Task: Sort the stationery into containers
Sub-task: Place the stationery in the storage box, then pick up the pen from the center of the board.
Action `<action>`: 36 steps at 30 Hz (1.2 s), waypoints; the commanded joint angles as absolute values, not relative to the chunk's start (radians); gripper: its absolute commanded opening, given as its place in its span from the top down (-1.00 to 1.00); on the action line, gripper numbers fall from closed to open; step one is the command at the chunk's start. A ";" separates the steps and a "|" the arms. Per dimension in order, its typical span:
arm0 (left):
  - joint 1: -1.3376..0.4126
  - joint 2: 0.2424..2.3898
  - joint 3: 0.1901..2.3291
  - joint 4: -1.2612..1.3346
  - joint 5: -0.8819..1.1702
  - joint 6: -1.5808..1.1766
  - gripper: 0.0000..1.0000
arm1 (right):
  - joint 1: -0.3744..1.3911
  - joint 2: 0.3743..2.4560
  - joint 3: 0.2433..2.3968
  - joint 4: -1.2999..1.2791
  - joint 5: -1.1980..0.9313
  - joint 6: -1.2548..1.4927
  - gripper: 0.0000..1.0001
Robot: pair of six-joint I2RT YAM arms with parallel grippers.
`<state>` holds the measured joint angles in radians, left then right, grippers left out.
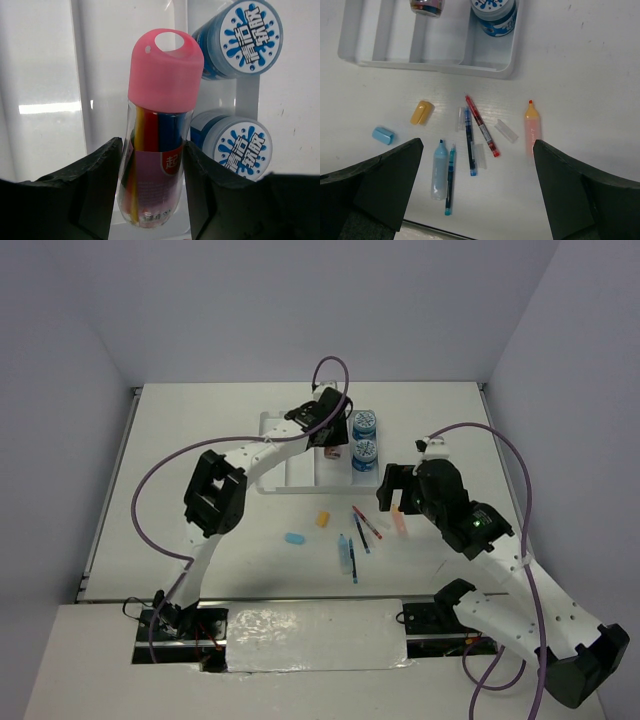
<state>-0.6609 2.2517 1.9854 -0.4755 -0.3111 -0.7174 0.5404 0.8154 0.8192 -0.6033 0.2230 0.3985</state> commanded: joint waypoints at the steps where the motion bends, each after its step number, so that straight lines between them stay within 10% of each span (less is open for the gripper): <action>1: -0.638 2.263 1.999 -0.397 -0.290 -0.752 0.48 | 0.534 0.801 0.825 -0.592 0.201 0.384 -0.99; 5: -0.635 2.261 1.988 -0.377 -0.261 -0.756 -0.35 | 0.534 0.815 0.828 -0.592 0.204 0.380 -0.99; 13: -0.635 2.125 1.891 -0.374 -0.242 -0.773 -0.94 | 0.534 0.831 0.822 -0.577 0.199 0.379 -0.99; 23: -0.646 1.711 1.622 -0.526 -0.331 -0.707 -0.99 | 0.529 0.965 0.773 -0.486 0.133 0.356 -0.94; 30: -0.620 1.338 1.337 -0.675 -0.330 -0.626 -0.99 | 0.433 1.103 0.761 -0.519 0.221 0.393 -0.17; 36: -0.585 1.068 1.145 -0.761 -0.365 -0.594 -0.99 | 0.373 1.152 0.741 -0.505 0.195 0.396 -0.25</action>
<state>-0.6048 1.1595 1.2194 -0.6853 -0.3370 -0.6327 0.3744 1.1412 0.7452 -0.5346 0.1982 0.3889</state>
